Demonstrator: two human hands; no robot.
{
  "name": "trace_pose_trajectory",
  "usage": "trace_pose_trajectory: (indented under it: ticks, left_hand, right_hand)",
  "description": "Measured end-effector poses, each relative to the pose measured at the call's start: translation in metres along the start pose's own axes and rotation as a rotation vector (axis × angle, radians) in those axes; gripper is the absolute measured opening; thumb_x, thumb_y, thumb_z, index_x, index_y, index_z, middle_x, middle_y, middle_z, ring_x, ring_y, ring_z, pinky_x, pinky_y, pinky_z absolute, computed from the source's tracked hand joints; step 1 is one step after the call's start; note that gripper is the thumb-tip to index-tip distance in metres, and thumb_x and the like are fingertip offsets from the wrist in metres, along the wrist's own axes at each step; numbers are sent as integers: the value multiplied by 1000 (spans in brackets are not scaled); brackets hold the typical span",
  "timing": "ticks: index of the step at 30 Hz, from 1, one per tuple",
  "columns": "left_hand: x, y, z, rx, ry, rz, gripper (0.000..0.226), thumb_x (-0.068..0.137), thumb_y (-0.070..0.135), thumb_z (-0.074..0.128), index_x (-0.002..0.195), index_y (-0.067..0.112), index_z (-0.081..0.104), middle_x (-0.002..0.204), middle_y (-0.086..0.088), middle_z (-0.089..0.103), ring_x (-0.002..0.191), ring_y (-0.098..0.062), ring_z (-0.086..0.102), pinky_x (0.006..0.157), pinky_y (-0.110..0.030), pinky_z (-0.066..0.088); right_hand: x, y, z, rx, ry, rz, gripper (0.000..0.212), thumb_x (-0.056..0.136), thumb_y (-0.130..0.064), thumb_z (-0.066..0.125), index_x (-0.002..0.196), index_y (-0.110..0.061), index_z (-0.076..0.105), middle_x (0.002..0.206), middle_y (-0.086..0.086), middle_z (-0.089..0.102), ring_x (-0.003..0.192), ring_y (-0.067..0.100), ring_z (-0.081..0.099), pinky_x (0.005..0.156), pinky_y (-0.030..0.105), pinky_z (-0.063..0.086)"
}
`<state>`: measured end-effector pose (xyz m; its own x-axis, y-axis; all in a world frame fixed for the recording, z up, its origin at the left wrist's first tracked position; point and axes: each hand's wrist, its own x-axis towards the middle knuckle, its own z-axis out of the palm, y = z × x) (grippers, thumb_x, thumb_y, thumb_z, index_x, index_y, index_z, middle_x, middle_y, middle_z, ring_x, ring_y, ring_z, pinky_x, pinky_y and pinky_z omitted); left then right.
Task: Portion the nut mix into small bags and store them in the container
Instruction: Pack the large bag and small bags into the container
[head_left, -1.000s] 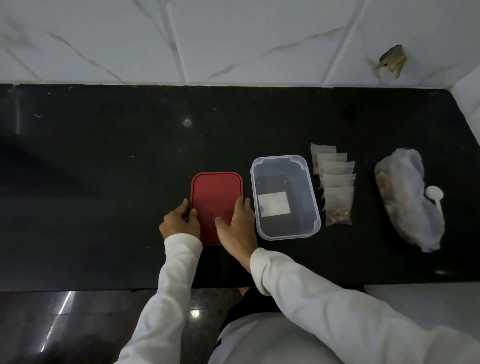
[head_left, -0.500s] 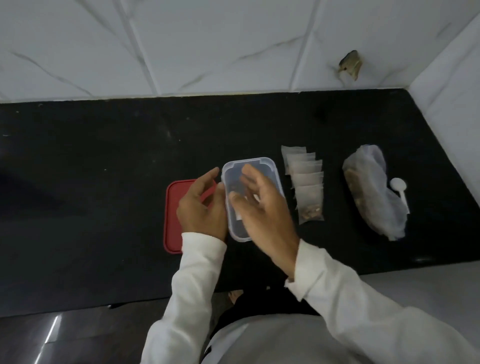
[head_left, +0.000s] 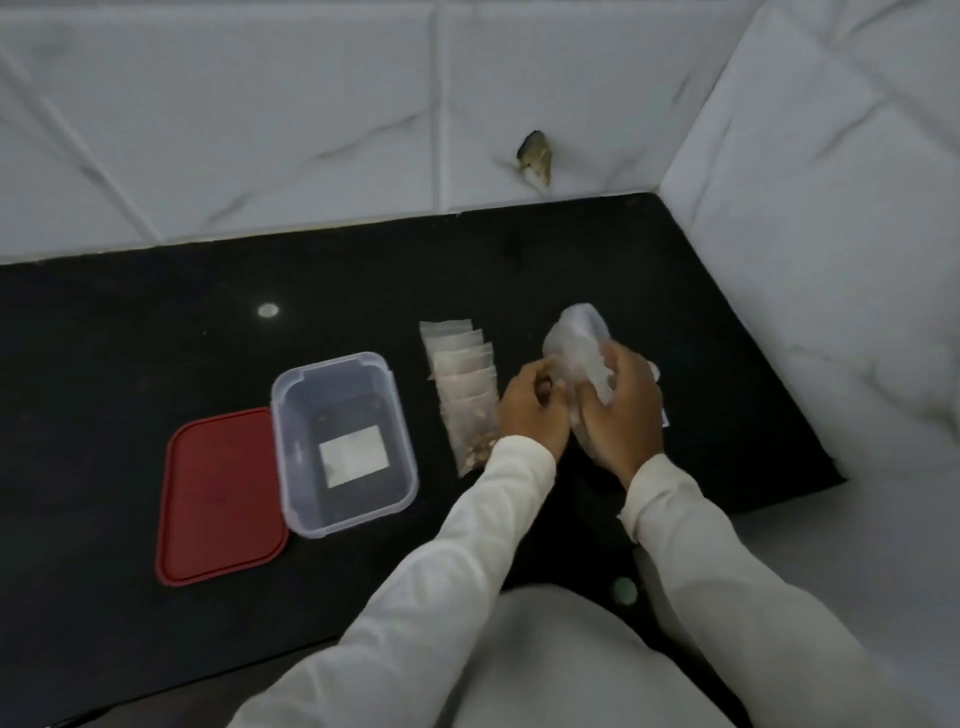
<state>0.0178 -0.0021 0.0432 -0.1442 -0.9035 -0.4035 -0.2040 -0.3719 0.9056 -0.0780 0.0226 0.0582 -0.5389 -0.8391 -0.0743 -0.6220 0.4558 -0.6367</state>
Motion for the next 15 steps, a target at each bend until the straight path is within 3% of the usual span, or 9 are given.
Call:
trace_pose_trajectory:
  ticks: [3, 5, 6, 8, 10, 13, 15]
  left_hand:
    - [14, -8, 36, 60, -24, -147, 33, 95, 31, 53, 128, 26, 54, 127, 1, 59, 118, -20, 57, 96, -32, 46]
    - [20, -10, 56, 98, -3, -217, 38, 96, 33, 54, 132, 24, 49, 131, -3, 54, 119, -23, 55, 99, -37, 46]
    - [23, -11, 64, 90, 24, -229, 40, 95, 33, 54, 134, 24, 47, 134, -4, 51, 120, -24, 54, 99, -37, 46]
    - [26, -12, 76, 66, 86, -250, 46, 94, 32, 57, 137, 25, 43, 143, -5, 41, 124, -26, 50, 99, -38, 45]
    - [32, -13, 84, 65, 147, -278, 54, 92, 32, 60, 141, 28, 38, 149, -5, 31, 131, -29, 44, 106, -43, 43]
    - [39, -15, 89, 60, 193, -294, 58, 90, 29, 63, 142, 29, 38, 148, -4, 33, 132, -29, 44, 108, -46, 42]
    - [45, -15, 90, 12, 211, -318, 56, 89, 25, 64, 139, 29, 41, 144, -3, 42, 129, -26, 49, 106, -44, 44]
  right_hand:
    - [31, 27, 2, -242, -143, 60, 75, 80, -33, 74, 139, -8, 36, 140, 8, 44, 126, 22, 47, 106, 32, 35]
    - [42, 42, 5, -419, -181, 95, 90, 70, -23, 81, 137, 7, 29, 140, 17, 43, 127, 28, 44, 106, 23, 32]
    - [48, 51, 7, -340, -199, 39, 81, 77, -21, 75, 140, 3, 31, 139, 19, 44, 126, 31, 44, 101, 18, 31]
    - [54, 61, 5, -171, -248, -29, 63, 92, -25, 60, 146, -10, 32, 138, 18, 47, 123, 32, 46, 98, 27, 36]
    - [64, 69, 2, -161, -378, 19, 67, 92, -35, 58, 149, -16, 28, 137, 11, 49, 122, 25, 51, 102, 34, 38]
    - [70, 69, 5, -237, -506, 66, 71, 89, -41, 61, 146, -13, 28, 136, 7, 50, 123, 22, 51, 106, 33, 35]
    - [74, 75, 5, -99, -467, 76, 57, 91, -36, 61, 138, -11, 41, 129, 10, 56, 117, 24, 55, 99, 33, 41]
